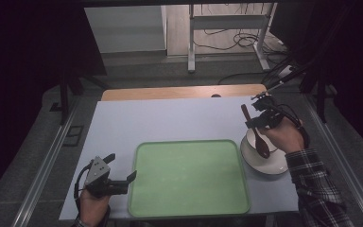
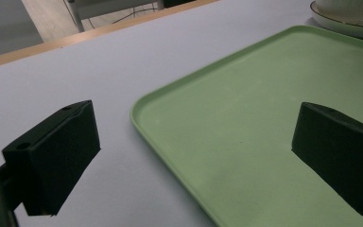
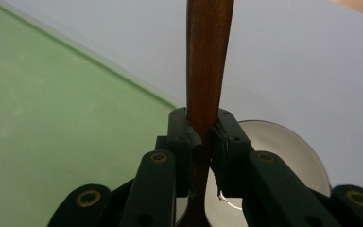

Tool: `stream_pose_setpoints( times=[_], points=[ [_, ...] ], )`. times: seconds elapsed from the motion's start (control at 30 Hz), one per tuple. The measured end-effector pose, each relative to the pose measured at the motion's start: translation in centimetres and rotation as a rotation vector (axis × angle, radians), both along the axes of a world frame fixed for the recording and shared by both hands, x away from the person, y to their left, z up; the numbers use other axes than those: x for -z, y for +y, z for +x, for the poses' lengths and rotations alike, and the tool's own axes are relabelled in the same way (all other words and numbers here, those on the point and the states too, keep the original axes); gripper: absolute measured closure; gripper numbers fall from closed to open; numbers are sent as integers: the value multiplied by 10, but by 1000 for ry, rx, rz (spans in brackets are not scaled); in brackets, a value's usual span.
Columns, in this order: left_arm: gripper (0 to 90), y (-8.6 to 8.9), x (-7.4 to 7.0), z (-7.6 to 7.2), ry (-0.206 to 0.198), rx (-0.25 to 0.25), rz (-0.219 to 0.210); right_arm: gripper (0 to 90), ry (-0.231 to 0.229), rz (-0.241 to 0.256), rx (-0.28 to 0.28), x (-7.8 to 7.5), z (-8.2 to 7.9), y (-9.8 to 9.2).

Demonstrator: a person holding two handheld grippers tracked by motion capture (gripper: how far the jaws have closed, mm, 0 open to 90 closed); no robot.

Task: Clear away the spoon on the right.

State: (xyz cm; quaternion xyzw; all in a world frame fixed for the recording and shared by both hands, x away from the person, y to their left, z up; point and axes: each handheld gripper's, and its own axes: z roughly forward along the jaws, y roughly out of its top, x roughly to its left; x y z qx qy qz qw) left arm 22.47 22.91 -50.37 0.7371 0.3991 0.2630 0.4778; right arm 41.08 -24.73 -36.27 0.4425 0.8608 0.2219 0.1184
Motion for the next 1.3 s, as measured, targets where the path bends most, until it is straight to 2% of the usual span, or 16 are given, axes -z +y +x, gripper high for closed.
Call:
stream_pose_setpoints(
  times=[0.5, 0.8, 1.1, 1.3],
  points=[
    [17, -1, 0, 0, 1, 2, 2, 794, 75, -27, -23, 19, -21, 23],
    [17, -1, 0, 0, 2, 5, 5, 794, 146, -60, -52, 42, -28, 46],
    [17, -1, 0, 0, 4, 7, 7, 794, 204, -70, -86, 63, -34, 70],
    [17, -1, 0, 0, 3, 8, 8, 794, 235, -73, -95, 78, -35, 79]
  ],
)
